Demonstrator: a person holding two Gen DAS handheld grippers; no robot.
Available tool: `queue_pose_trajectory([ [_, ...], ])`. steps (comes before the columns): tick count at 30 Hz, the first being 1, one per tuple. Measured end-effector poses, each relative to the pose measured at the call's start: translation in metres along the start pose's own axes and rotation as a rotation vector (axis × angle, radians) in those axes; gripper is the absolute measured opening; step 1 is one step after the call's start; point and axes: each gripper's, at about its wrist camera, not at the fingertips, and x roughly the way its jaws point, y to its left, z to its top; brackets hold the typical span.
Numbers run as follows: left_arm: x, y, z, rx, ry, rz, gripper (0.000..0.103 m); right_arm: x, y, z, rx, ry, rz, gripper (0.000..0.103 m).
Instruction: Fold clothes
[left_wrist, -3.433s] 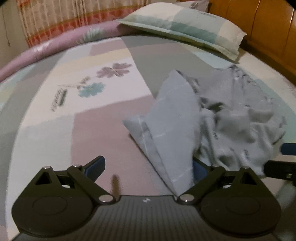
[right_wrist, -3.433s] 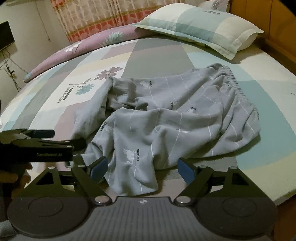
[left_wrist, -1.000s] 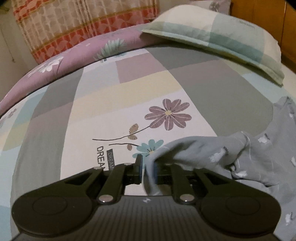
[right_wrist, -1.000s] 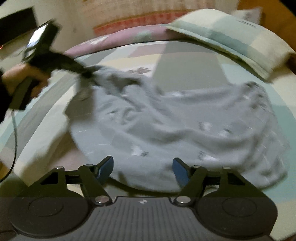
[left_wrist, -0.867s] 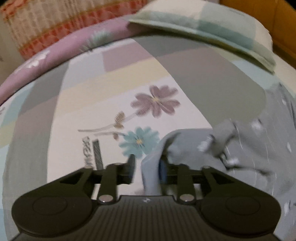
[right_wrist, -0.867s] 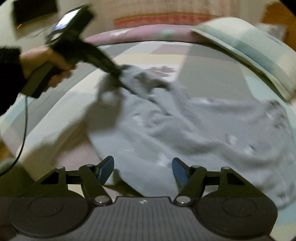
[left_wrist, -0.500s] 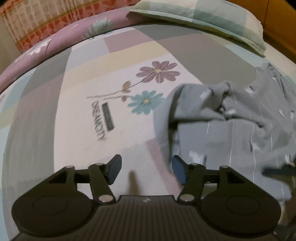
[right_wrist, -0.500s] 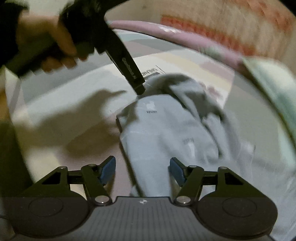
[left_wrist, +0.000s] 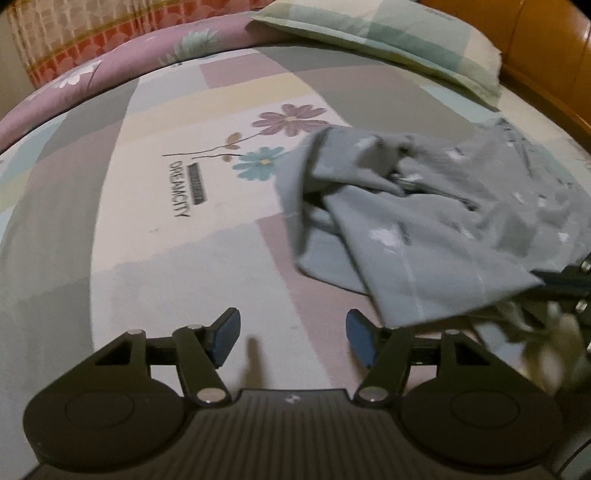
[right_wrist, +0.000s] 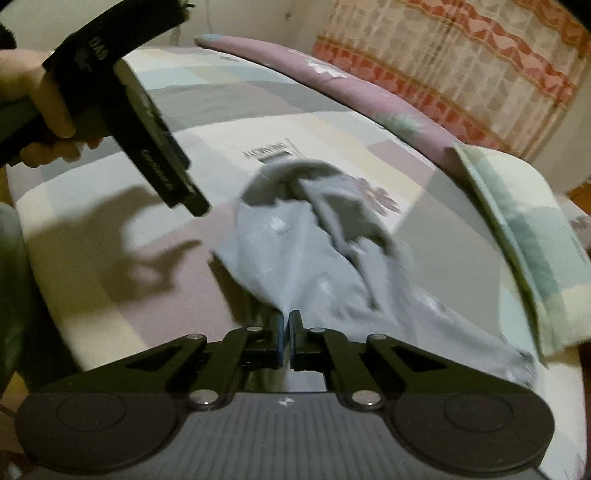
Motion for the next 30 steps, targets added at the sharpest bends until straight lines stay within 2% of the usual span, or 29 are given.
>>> queue_pose_trajectory([
  [7, -0.005, -0.033, -0.010, -0.010, 0.000, -0.048, 0.065, -0.038, -0.041, -0.056, 0.109, 0.079, -0.076, 0.003],
  [9, -0.006, -0.038, -0.011, -0.010, 0.003, -0.052, 0.065, -0.047, -0.046, -0.064, 0.138, 0.085, -0.060, 0.004],
  [11, -0.008, -0.043, -0.010, 0.004, 0.004, -0.050, 0.065, -0.054, -0.043, -0.064, 0.137, 0.062, -0.046, 0.010],
  [14, -0.012, -0.048, -0.010, 0.024, 0.000, -0.049, 0.066, -0.059, -0.034, -0.059, 0.117, 0.031, -0.021, 0.014],
  [16, -0.014, -0.048, -0.011, 0.033, -0.004, -0.049, 0.067, -0.054, -0.027, -0.051, 0.106, 0.020, 0.001, 0.022],
  [20, -0.017, -0.044, -0.016, 0.045, -0.017, -0.050, 0.070, -0.038, -0.013, -0.032, 0.076, 0.005, 0.033, 0.026],
  [24, -0.016, -0.033, -0.024, 0.039, -0.021, -0.057, 0.070, -0.009, -0.003, -0.006, 0.052, -0.006, 0.066, 0.045],
  [29, -0.010, -0.018, -0.032, 0.012, -0.014, -0.077, 0.070, 0.038, 0.003, 0.017, 0.032, 0.033, 0.076, 0.045],
  [30, -0.009, -0.017, -0.032, 0.010, -0.013, -0.079, 0.070, 0.046, 0.003, 0.019, 0.037, 0.047, 0.084, 0.037],
])
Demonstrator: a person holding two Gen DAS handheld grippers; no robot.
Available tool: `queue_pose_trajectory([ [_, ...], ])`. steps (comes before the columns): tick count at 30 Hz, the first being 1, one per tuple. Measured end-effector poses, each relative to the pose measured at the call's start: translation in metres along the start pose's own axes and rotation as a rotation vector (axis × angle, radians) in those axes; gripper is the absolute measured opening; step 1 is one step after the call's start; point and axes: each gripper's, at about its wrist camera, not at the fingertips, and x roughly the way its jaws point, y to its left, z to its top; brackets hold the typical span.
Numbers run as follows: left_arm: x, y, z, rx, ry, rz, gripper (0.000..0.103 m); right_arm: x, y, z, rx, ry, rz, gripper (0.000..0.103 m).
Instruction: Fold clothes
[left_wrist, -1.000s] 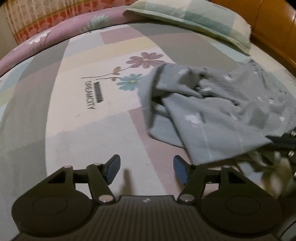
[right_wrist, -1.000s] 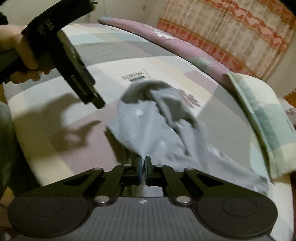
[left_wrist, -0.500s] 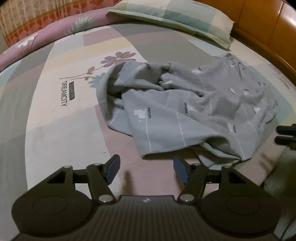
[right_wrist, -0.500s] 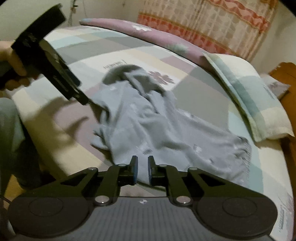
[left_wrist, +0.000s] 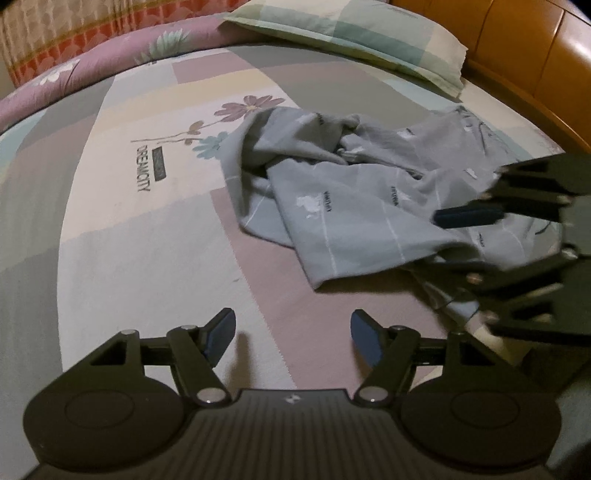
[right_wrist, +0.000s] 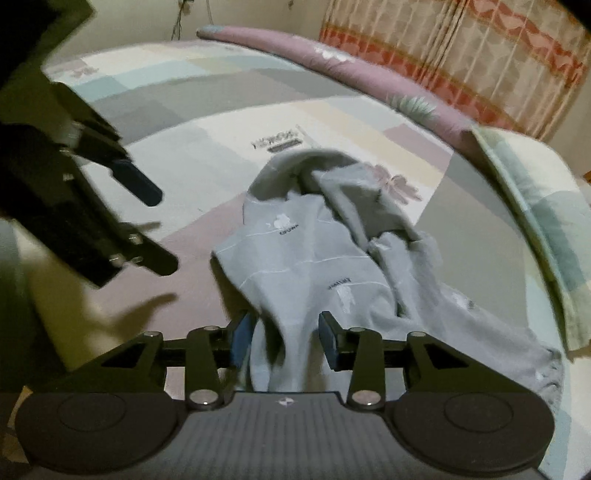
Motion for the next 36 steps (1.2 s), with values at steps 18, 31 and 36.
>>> queue_pose_trajectory([
  [18, -0.007, -0.019, 0.008, -0.062, -0.005, -0.010, 0.070, -0.070, -0.018, -0.050, 0.094, -0.032, 0.036, 0.006],
  [31, -0.009, -0.036, 0.007, -0.052, -0.012, 0.024, 0.070, -0.117, -0.028, -0.101, 0.134, 0.023, 0.010, 0.010],
  [36, -0.003, -0.036, 0.007, -0.040, -0.021, 0.028, 0.071, -0.130, -0.034, -0.102, 0.153, 0.019, 0.007, 0.025],
])
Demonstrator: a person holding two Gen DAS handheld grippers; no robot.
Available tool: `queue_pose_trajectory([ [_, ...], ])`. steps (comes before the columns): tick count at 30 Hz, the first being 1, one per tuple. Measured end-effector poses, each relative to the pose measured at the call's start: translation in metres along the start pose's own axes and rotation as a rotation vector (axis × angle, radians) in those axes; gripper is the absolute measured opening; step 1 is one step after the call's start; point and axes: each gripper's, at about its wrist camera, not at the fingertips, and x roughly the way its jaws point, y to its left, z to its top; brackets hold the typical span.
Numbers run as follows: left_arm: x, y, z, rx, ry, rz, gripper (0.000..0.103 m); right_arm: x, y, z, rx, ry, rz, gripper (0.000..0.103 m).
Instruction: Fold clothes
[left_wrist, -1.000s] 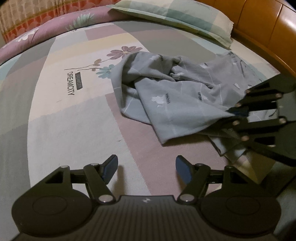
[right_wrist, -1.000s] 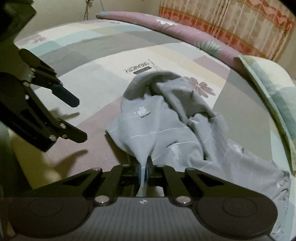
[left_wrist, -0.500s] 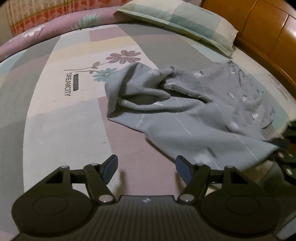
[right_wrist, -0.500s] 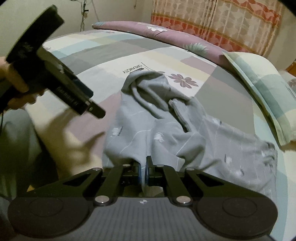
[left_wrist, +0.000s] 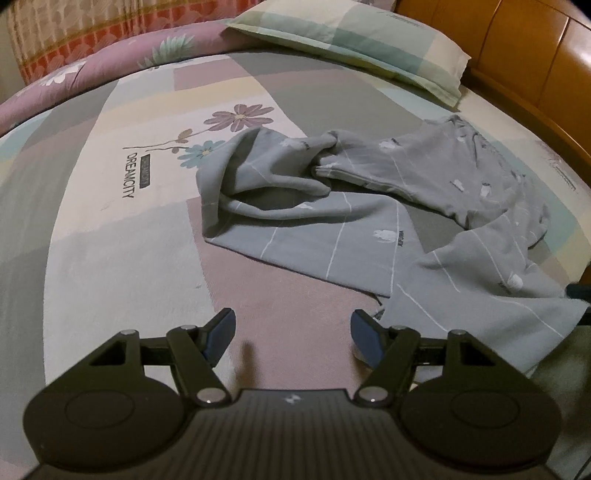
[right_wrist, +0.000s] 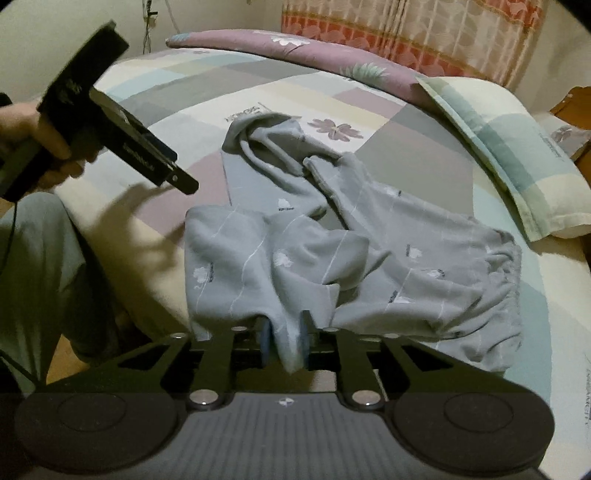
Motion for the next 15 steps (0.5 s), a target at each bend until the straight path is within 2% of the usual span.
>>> queue_pose_trajectory([
  [5, 0.006, 0.005, 0.001, 0.012, -0.001, 0.001, 0.071, -0.014, -0.003, 0.019, -0.032, -0.062, -0.027, 0.040],
  [9, 0.005, 0.014, 0.005, 0.048, 0.000, -0.007, 0.071, -0.005, -0.001, 0.051, -0.057, -0.107, -0.027, 0.041],
  [12, 0.001, 0.027, 0.008, 0.081, -0.005, 0.013, 0.071, 0.008, 0.007, 0.081, -0.079, -0.134, -0.010, 0.041],
  [14, -0.002, 0.037, 0.009, 0.099, -0.008, 0.033, 0.071, 0.023, 0.019, 0.101, -0.112, -0.140, 0.012, 0.044],
  [15, -0.003, 0.042, 0.009, 0.106, -0.007, 0.037, 0.071, 0.032, 0.025, 0.111, -0.128, -0.136, 0.024, 0.048],
])
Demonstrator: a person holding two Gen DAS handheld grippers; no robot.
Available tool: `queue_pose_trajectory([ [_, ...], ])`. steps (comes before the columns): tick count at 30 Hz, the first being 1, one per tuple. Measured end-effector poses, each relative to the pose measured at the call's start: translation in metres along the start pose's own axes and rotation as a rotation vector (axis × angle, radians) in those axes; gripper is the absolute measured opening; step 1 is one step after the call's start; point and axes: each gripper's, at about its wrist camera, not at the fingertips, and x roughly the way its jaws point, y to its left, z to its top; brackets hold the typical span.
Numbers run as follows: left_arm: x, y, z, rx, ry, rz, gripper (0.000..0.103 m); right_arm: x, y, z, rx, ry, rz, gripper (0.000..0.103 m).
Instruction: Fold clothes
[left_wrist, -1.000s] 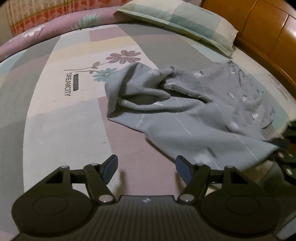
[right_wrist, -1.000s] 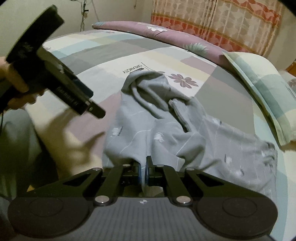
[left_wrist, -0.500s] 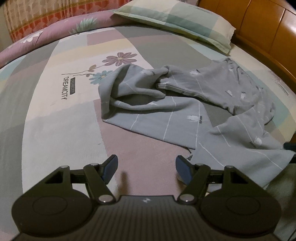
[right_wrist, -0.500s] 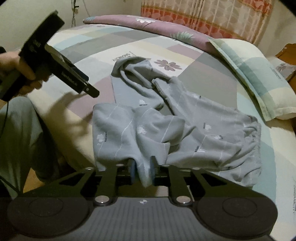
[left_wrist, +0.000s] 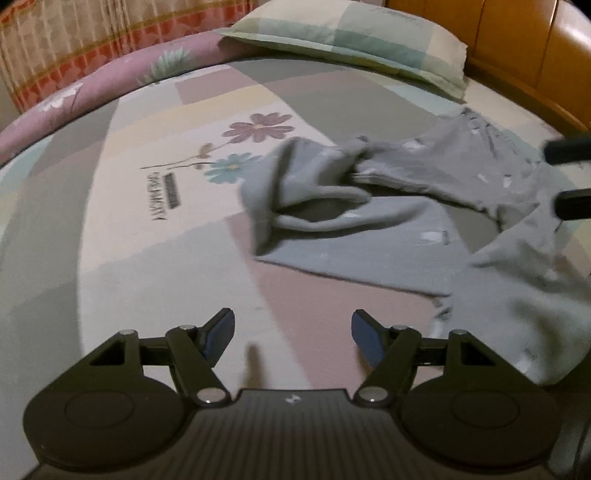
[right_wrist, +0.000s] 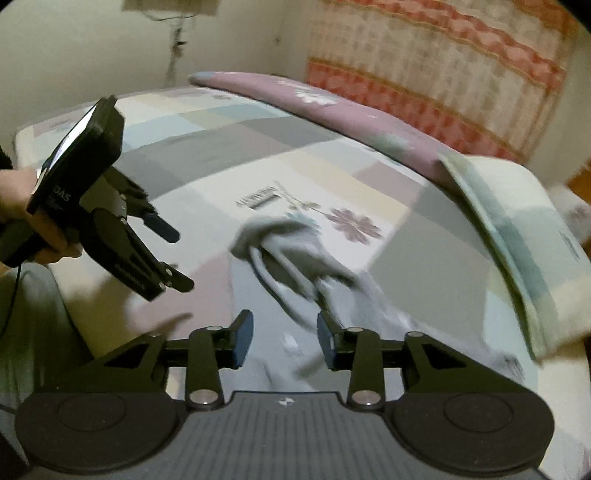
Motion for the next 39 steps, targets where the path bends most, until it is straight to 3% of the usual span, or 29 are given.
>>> queue_pose_trajectory([
  [5, -0.005, 0.026, -0.007, 0.012, 0.005, -0.016, 0.071, 0.089, 0.023, 0.011, -0.041, 0.184, 0.075, 0.049],
  [8, -0.008, 0.040, -0.013, 0.014, -0.009, -0.026, 0.071, 0.127, 0.029, 0.004, -0.049, 0.284, 0.054, 0.049],
  [10, -0.010, 0.049, -0.017, 0.011, -0.019, -0.033, 0.071, 0.137, 0.027, 0.004, -0.032, 0.306, 0.047, 0.048],
  [11, -0.011, 0.053, -0.019, 0.010, -0.024, -0.037, 0.071, 0.143, 0.025, 0.003, -0.023, 0.316, 0.044, 0.043],
  [12, -0.012, 0.057, -0.021, 0.010, -0.029, -0.042, 0.071, 0.144, 0.024, 0.007, -0.015, 0.325, 0.040, 0.018],
  [13, -0.013, 0.061, -0.022, 0.011, -0.036, -0.048, 0.071, 0.146, 0.023, 0.013, -0.014, 0.332, 0.018, 0.003],
  [15, -0.015, 0.068, -0.025, 0.015, -0.049, -0.058, 0.071, 0.151, 0.021, 0.024, 0.012, 0.348, 0.022, 0.003],
  [21, -0.023, 0.090, -0.034, 0.017, -0.083, -0.059, 0.071, 0.167, 0.039, 0.067, 0.066, 0.322, 0.146, 0.003],
  [28, -0.027, 0.121, -0.046, -0.012, -0.085, -0.029, 0.071, 0.221, 0.061, 0.139, 0.084, 0.299, 0.285, 0.003],
  [39, -0.015, 0.152, -0.051, -0.064, -0.074, -0.019, 0.071, 0.285, 0.074, 0.214, 0.073, 0.270, 0.308, 0.003],
])
